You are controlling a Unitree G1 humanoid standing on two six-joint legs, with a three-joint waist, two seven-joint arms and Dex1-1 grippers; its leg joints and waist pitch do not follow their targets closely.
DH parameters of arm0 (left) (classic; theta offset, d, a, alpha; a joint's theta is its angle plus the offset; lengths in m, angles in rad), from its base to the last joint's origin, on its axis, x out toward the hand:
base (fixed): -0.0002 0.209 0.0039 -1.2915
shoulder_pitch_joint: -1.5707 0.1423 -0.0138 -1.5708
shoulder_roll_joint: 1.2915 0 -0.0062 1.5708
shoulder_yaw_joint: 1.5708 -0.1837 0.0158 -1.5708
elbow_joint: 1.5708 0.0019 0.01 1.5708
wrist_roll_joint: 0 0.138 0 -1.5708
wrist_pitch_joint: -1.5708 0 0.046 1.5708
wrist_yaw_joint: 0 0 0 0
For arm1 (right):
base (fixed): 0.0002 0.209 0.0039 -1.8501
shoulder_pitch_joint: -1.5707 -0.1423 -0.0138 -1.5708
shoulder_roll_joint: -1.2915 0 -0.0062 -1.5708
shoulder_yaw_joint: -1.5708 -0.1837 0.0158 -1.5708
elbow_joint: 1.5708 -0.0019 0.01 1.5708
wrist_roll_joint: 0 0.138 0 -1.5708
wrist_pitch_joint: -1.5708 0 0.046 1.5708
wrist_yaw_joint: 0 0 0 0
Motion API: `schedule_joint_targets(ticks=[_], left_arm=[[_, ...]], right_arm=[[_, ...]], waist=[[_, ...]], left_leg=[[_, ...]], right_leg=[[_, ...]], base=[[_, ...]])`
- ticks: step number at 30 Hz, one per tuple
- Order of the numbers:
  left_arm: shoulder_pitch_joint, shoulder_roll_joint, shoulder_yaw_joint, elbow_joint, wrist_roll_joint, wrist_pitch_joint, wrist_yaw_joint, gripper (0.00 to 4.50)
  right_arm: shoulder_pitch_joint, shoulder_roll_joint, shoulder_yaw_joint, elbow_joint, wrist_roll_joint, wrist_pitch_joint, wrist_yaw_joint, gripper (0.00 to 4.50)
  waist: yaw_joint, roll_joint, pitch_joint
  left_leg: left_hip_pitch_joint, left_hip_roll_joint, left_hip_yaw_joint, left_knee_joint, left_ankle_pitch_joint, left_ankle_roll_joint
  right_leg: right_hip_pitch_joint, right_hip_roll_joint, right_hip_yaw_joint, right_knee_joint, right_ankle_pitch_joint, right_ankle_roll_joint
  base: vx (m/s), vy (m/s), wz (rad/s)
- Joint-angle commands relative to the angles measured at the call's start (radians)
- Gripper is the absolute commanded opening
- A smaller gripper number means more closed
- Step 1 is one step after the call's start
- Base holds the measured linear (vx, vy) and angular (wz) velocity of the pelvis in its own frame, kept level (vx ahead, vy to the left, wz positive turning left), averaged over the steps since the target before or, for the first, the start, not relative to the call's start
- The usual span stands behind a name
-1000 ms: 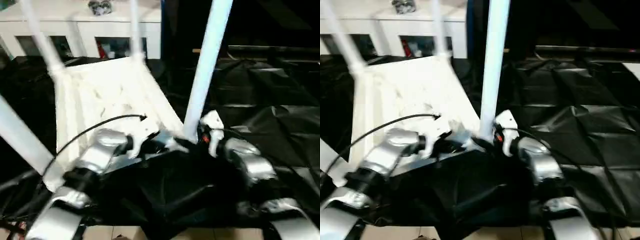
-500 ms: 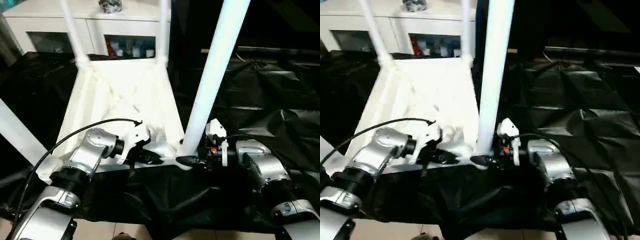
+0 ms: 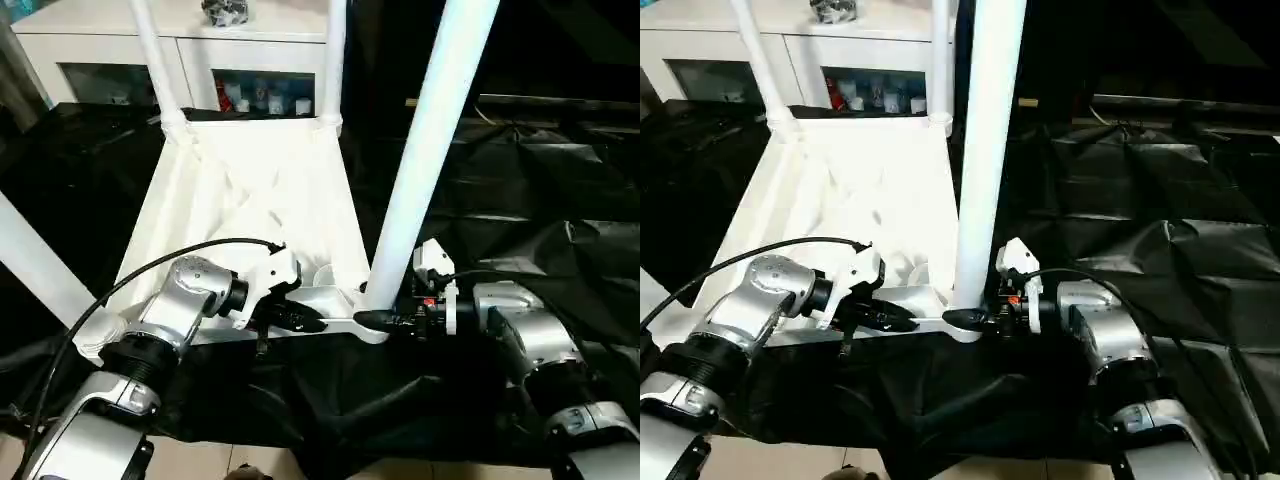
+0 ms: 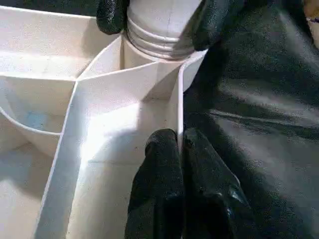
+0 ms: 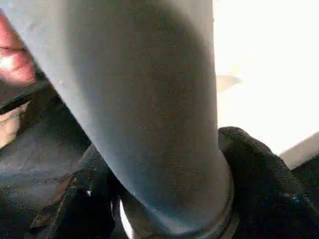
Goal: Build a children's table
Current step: Rotate leg to tighten
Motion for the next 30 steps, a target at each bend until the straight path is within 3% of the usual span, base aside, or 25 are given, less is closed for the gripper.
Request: schedule_joint_targets(ticks=[1,5,8,11,12,17,23,27,30], left_arm=[[-0.028,-0.062,0.035,0.005,-0.027,0.010,0.096,0.00],[-0.039,-0.111,0.048,0.013,-0.003,0.041,0.224,0.00],[-0.050,-0.159,0.069,0.025,0.003,0.070,0.333,0.00],[-0.047,-0.211,0.073,0.011,0.003,0.094,0.404,0.00],[-0.042,-0.222,0.071,0.000,0.004,0.100,0.411,0.00],[-0.028,-0.230,0.051,-0.031,0.000,0.103,0.388,0.00],[0.004,-0.168,0.023,-0.082,-0.029,0.069,0.233,0.00],[0.026,-0.126,0.006,-0.120,-0.057,0.054,0.121,0.00],[0.032,-0.088,-0.006,-0.132,-0.066,0.053,0.051,0.00]], right_arm=[[0.000,0.049,0.002,0.057,-0.038,-0.002,-0.141,2.65],[-0.030,0.102,-0.032,0.138,-0.064,0.005,-0.348,2.65],[-0.051,0.141,-0.045,0.189,-0.081,0.009,-0.473,2.64],[-0.072,0.208,-0.076,0.215,-0.064,0.013,-0.566,2.64],[-0.071,0.224,-0.071,0.208,-0.062,0.002,-0.556,3.20],[-0.068,0.241,-0.051,0.196,-0.058,-0.007,-0.520,3.63],[-0.061,0.159,-0.016,0.154,-0.079,-0.098,-0.385,3.77],[-0.044,0.103,0.007,0.111,-0.068,-0.124,-0.232,3.77],[-0.021,0.048,0.035,0.060,-0.046,-0.106,-0.077,3.77]], waist=[[-0.007,-0.009,-0.054],[-0.026,-0.010,-0.051],[-0.035,-0.008,-0.052],[-0.043,-0.007,-0.055],[-0.043,-0.007,-0.056],[-0.044,-0.007,-0.056],[-0.047,-0.008,-0.058],[-0.036,-0.009,-0.058],[-0.025,-0.012,-0.057]], left_leg=[[0.015,0.026,-0.012,-0.065,-0.239,0.017],[0.016,0.021,-0.016,-0.069,-0.278,-0.003],[0.017,0.020,-0.015,-0.067,-0.281,0.002],[0.013,0.019,-0.014,-0.065,-0.257,0.014],[0.011,0.019,-0.015,-0.065,-0.250,0.021],[0.009,0.019,-0.013,-0.063,-0.228,0.042],[0.007,0.020,-0.012,-0.061,-0.234,0.051],[0.009,0.024,-0.007,-0.056,-0.206,0.077],[0.009,0.027,-0.006,-0.057,-0.200,0.089]], right_leg=[[0.042,-0.049,0.032,-0.076,-0.207,-0.223],[0.041,-0.050,0.031,-0.088,-0.310,-0.194],[0.038,-0.047,0.032,-0.092,-0.312,-0.189],[0.040,-0.044,0.032,-0.086,-0.252,-0.200],[0.042,-0.044,0.031,-0.085,-0.234,-0.203],[0.045,-0.042,0.030,-0.081,-0.180,-0.215],[0.047,-0.043,0.031,-0.080,-0.174,-0.221],[0.046,-0.041,0.030,-0.072,-0.110,-0.249],[0.046,-0.038,0.029,-0.070,-0.105,-0.248]], base=[[0.000,0.000,0.00],[0.000,0.000,0.00],[0.000,0.000,0.00],[0.000,0.000,0.00],[0.000,0.000,0.00],[0.000,0.000,0.00],[0.000,0.000,0.00],[0.000,0.000,0.00],[0.000,0.000,0.00]])
